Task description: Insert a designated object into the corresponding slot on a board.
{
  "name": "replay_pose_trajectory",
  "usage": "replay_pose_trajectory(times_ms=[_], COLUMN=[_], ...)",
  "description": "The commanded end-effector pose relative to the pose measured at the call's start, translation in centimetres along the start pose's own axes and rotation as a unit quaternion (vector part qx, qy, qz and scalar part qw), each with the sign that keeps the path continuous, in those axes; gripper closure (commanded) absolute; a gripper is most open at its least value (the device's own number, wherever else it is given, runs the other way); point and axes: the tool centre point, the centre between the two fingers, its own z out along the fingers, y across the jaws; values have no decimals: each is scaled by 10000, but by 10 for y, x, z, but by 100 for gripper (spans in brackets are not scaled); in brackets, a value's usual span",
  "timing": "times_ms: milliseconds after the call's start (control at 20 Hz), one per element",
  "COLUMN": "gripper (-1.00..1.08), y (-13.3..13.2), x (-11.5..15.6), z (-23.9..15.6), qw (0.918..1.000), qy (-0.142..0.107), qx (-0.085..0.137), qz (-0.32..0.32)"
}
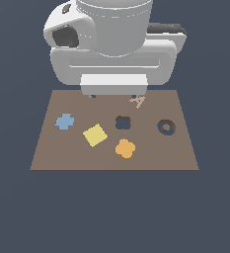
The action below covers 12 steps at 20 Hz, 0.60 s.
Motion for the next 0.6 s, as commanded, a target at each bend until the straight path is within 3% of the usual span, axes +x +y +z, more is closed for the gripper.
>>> replay_pose_trajectory(times_ms=[0,550], gripper=[-92,-92], y=[0,-7], x=[0,9], z=[0,18], qw=[10000,9993], qy=[0,-21], qx=[0,-3], qz=[0,365])
